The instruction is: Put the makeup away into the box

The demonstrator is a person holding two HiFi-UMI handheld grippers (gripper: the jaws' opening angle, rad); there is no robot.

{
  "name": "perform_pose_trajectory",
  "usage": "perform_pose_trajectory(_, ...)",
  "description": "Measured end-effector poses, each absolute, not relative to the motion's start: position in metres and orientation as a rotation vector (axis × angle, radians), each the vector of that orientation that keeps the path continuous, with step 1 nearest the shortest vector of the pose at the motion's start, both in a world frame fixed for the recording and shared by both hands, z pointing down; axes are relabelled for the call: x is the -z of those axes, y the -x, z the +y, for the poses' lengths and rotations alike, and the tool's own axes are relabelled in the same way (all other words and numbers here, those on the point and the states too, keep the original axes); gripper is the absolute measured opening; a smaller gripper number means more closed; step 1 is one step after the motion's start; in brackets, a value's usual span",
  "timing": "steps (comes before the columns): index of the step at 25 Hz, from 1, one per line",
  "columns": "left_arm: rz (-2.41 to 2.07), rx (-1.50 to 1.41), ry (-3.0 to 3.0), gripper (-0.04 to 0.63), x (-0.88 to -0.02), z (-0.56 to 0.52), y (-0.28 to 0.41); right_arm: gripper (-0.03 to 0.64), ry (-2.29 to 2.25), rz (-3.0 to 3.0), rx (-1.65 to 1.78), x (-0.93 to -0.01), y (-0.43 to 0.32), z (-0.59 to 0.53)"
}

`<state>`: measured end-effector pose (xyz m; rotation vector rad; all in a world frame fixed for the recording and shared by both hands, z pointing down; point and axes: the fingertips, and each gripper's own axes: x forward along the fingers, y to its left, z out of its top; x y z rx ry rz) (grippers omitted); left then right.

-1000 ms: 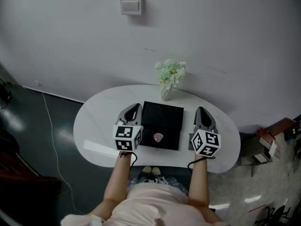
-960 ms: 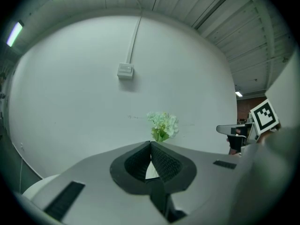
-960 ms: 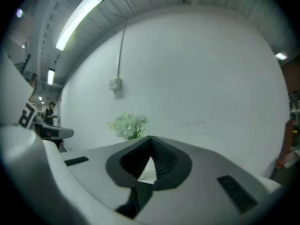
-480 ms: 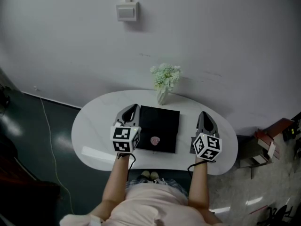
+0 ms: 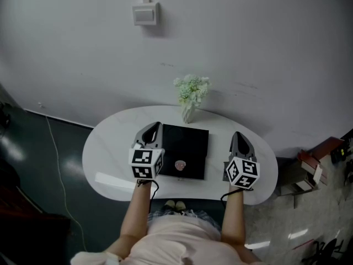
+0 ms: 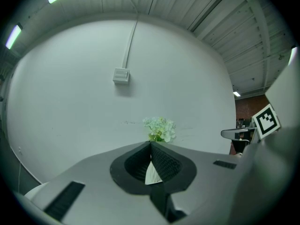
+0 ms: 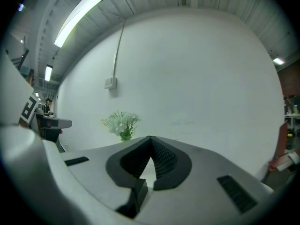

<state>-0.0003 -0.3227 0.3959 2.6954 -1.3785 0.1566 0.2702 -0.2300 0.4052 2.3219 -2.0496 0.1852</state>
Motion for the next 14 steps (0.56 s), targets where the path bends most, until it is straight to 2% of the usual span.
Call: perform_pose_trajectory(14,-1.372,-0.146,-2.686,0.026,-0.3961,-0.3232,0.004,0.015,-2.317,-2.029,-0.212,-0.4113,-0.2725,-0.2273)
